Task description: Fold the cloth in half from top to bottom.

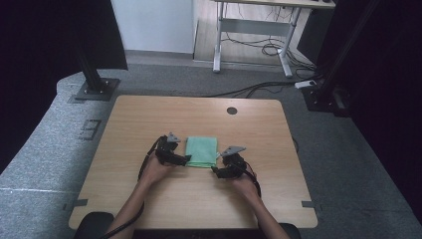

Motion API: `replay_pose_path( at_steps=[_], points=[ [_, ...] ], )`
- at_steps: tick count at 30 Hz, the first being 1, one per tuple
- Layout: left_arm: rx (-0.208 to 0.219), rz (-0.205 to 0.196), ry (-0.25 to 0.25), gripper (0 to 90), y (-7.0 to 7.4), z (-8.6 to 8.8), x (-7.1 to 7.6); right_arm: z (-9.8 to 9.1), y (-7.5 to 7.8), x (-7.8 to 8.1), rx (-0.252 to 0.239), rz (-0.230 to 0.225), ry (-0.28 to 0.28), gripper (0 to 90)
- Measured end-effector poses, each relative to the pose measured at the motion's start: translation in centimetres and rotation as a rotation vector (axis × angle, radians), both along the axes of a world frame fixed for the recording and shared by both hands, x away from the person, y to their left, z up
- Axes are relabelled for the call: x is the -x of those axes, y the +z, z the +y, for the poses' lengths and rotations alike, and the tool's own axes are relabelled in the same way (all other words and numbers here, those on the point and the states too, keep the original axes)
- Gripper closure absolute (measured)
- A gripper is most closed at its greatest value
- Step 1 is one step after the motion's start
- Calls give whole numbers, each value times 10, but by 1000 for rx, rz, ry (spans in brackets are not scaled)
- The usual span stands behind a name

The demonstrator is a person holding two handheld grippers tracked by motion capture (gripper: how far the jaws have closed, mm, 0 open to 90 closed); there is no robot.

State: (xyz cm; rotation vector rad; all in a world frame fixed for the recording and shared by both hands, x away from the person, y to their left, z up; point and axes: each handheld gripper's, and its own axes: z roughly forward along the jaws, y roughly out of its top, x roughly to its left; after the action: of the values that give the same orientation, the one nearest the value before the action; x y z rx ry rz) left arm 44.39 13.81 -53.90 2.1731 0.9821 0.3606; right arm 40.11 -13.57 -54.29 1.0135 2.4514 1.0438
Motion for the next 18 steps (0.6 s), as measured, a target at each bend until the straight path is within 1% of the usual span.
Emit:
replay_pose_path(
  at_steps=[4,7,8,12,15,18],
  points=[
    [4,-23,-19,63,11,1,10,-3,5,2,-6,-5,5,293],
    [2,-34,-25,63,17,4,16,-5,8,4,-1,-11,7,282],
    [7,-37,-26,63,19,5,19,-6,9,5,0,-11,6,279],
    [28,-37,-26,63,26,10,29,-12,14,10,3,-20,6,263],
    [28,-36,-31,63,30,12,38,-18,19,14,5,-27,4,246],
    [18,-41,-40,57,33,15,49,-23,25,19,-4,-31,-1,225]
  ],
)
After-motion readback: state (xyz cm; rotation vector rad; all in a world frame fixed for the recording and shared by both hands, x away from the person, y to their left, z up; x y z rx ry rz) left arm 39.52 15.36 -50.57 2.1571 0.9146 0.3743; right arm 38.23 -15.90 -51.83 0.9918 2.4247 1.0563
